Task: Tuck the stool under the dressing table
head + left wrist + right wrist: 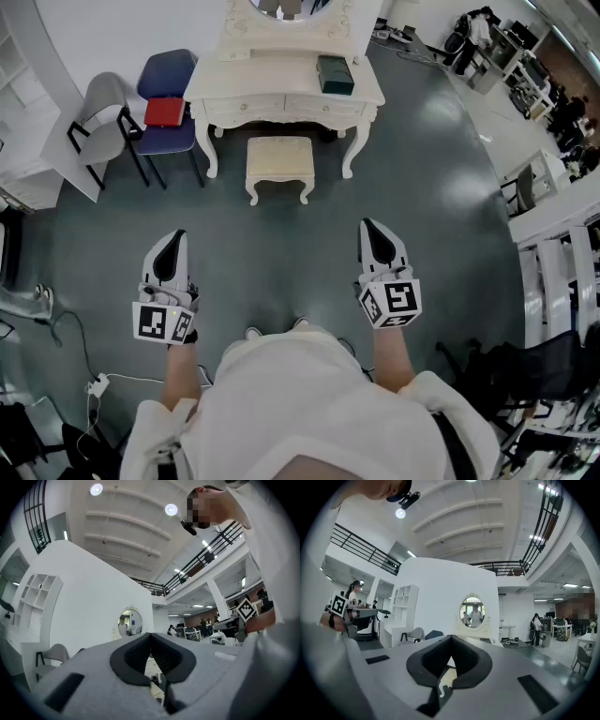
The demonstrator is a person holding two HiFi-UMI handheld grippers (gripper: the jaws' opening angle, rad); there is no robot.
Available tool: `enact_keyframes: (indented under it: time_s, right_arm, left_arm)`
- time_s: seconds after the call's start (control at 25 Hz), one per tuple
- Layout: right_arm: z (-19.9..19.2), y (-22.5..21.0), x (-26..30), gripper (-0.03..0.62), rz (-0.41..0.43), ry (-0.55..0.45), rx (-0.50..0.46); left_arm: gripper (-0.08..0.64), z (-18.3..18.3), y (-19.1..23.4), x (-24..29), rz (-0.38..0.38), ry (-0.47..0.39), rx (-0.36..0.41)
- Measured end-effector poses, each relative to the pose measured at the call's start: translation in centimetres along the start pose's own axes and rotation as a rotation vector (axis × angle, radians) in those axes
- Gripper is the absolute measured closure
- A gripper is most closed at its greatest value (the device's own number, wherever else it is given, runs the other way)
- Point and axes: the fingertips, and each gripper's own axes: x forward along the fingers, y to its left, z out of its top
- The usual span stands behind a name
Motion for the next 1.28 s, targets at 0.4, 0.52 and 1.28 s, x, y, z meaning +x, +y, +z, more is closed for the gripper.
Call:
enact_keyframes:
  time_s: [0.4, 0.52, 1.28]
  right_arm:
    - [-1.0, -0.6, -0.4, 0.594, -0.001, 0.023, 0.007]
    - [-1.2, -0.5, -0.4, 0.594, 0.016, 0.030, 0.022]
    - [-2.9, -8.0, 1.4, 0.278, -0.034, 0.040, 0.026]
  left_arm:
    - [0.543, -0.8, -0.6, 0.6, -0.005, 0.012, -0.012]
    - [0.543, -0.9, -0.5, 0.7, 0.001, 0.018, -0.009]
    - [0.155, -4.4, 1.7, 3.2, 0.166, 0.084, 0.000]
